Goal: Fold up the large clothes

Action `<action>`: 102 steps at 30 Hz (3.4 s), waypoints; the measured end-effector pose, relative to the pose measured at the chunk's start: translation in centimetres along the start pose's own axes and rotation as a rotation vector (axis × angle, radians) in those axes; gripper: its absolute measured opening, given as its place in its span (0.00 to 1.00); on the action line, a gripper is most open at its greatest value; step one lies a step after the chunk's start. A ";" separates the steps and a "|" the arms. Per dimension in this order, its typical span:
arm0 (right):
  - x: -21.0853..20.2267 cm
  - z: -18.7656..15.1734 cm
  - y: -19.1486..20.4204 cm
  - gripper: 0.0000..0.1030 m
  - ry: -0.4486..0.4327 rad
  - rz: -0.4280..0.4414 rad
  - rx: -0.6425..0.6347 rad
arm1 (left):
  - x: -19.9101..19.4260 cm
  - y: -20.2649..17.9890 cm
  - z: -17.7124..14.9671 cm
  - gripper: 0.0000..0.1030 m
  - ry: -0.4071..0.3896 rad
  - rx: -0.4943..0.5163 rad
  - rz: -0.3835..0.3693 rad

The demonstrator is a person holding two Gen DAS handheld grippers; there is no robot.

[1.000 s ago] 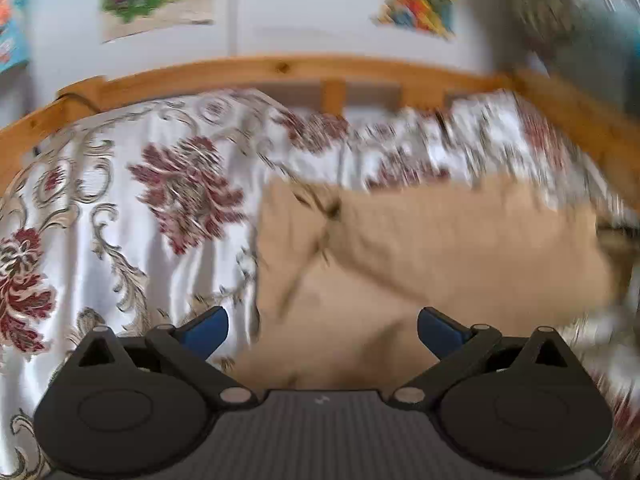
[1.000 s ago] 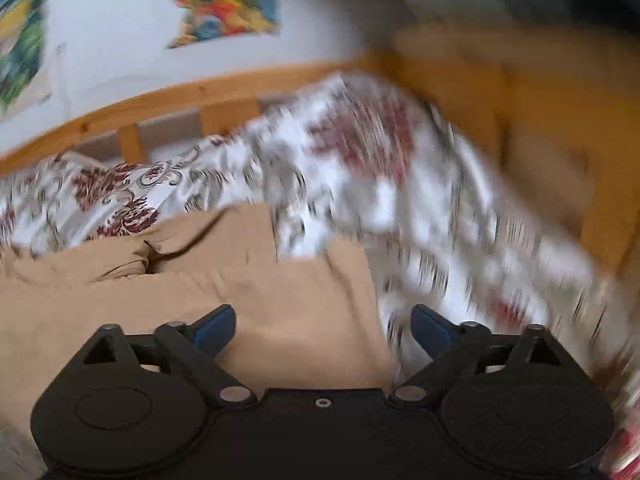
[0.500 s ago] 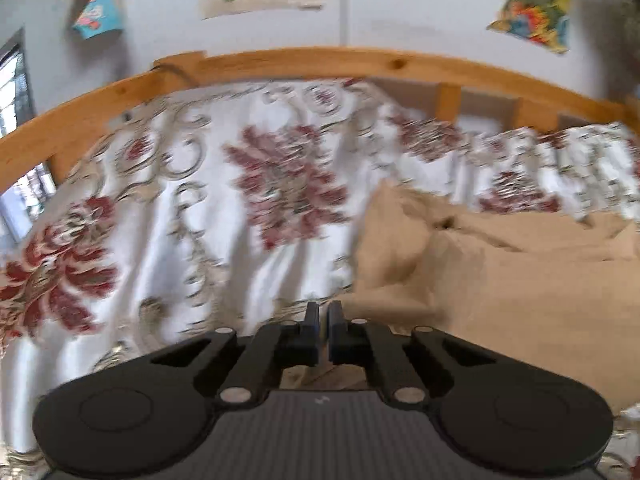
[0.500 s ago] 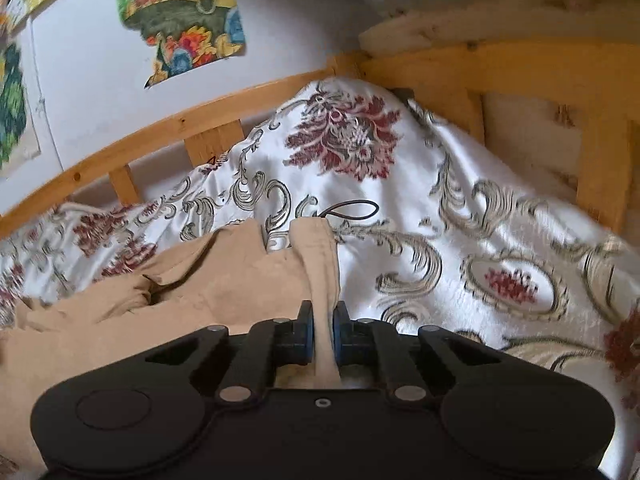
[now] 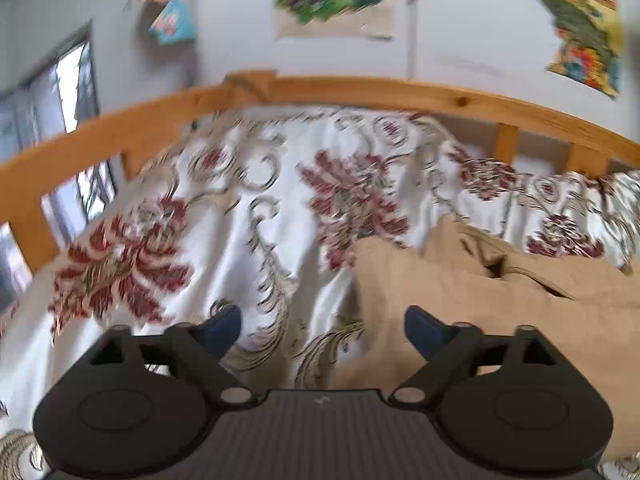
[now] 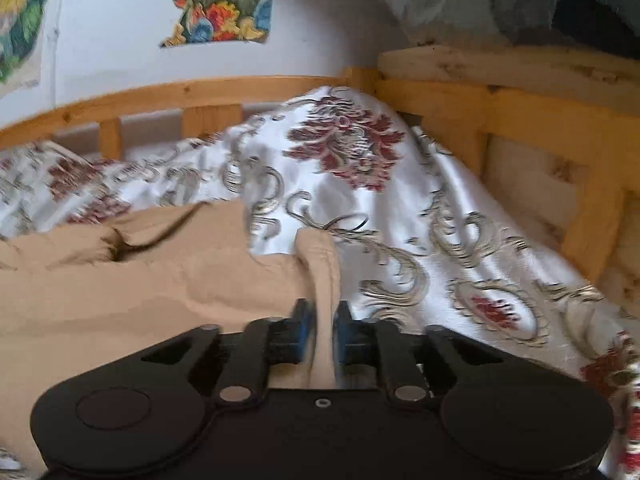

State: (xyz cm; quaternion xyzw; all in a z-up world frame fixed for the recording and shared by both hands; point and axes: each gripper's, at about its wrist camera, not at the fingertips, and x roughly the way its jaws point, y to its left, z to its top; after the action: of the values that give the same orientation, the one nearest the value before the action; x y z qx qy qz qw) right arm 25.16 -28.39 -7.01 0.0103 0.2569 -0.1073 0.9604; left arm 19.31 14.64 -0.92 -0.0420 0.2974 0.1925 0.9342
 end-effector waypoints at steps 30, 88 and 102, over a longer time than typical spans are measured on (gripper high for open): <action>2.6 -3.0 13.2 0.97 -0.062 0.361 -0.296 | 11.1 -10.8 -4.6 0.99 -0.007 0.212 -0.337; -6.1 -6.1 3.5 0.99 0.291 0.291 0.547 | 0.9 -3.2 -10.7 1.00 0.226 -0.291 -0.498; -4.4 -6.6 -3.3 0.13 0.228 0.173 0.841 | 3.7 -0.5 -9.6 0.47 0.178 -0.603 -0.235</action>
State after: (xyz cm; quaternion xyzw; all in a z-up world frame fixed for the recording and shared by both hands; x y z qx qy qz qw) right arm 17.46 -30.19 -10.44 0.4335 0.2931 -0.1200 0.8437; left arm 17.07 13.60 -10.87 -0.3673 0.3005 0.1582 0.8659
